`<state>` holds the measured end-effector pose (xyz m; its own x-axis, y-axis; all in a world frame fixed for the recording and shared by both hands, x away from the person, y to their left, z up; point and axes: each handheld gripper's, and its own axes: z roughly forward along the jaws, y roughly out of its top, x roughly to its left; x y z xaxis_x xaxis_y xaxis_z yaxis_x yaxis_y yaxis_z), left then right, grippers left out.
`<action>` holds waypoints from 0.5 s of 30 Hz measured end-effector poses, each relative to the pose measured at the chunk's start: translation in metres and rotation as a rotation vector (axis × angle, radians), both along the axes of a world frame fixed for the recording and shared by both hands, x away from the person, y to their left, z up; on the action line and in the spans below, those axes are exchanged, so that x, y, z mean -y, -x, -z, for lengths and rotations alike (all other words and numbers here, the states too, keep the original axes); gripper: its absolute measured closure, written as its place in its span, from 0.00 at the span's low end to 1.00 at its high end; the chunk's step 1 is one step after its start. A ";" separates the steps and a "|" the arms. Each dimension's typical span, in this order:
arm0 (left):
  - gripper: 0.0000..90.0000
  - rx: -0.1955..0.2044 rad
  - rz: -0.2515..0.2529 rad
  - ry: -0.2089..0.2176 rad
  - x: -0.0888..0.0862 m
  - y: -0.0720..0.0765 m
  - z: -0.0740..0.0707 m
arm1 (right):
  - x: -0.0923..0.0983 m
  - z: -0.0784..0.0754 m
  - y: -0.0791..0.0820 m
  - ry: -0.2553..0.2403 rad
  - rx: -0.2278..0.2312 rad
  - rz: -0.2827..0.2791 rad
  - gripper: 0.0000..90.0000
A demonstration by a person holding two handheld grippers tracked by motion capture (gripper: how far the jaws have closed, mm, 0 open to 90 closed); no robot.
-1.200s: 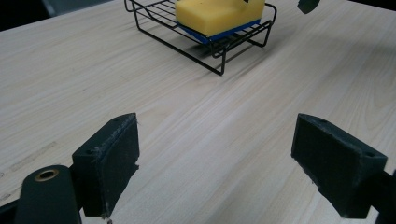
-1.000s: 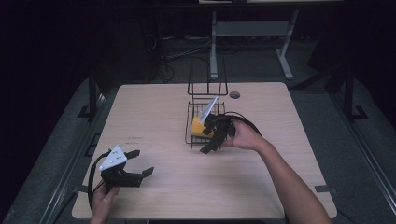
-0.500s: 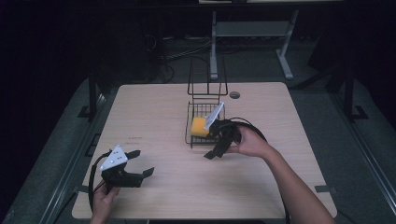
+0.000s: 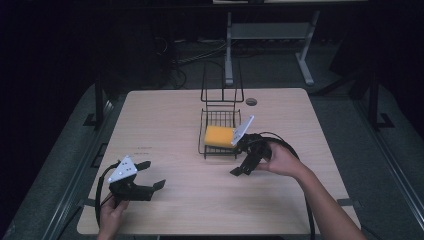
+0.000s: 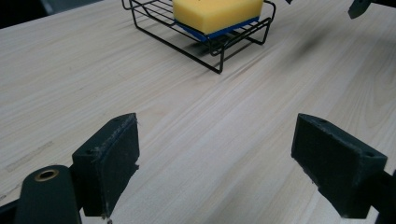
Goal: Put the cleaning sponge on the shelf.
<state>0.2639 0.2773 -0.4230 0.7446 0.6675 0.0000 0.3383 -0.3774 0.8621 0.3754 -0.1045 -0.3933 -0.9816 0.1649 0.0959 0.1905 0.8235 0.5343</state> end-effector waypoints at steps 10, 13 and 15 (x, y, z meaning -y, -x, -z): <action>0.16 -0.001 0.003 -0.005 0.001 0.000 0.000 | 0.023 0.005 0.009 0.006 -0.005 0.040 0.17; 0.16 -0.001 0.003 -0.005 0.001 0.000 0.000 | 0.030 0.007 0.012 0.011 -0.002 0.045 0.17; 0.16 -0.001 0.003 -0.004 0.001 0.000 0.001 | 0.035 0.009 0.014 0.016 -0.003 0.056 0.17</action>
<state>0.2638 0.2761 -0.4238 0.7469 0.6649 0.0021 0.3379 -0.3823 0.8600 0.3615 -0.1391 -0.4019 -0.9706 0.2208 0.0956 0.2378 0.8200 0.5206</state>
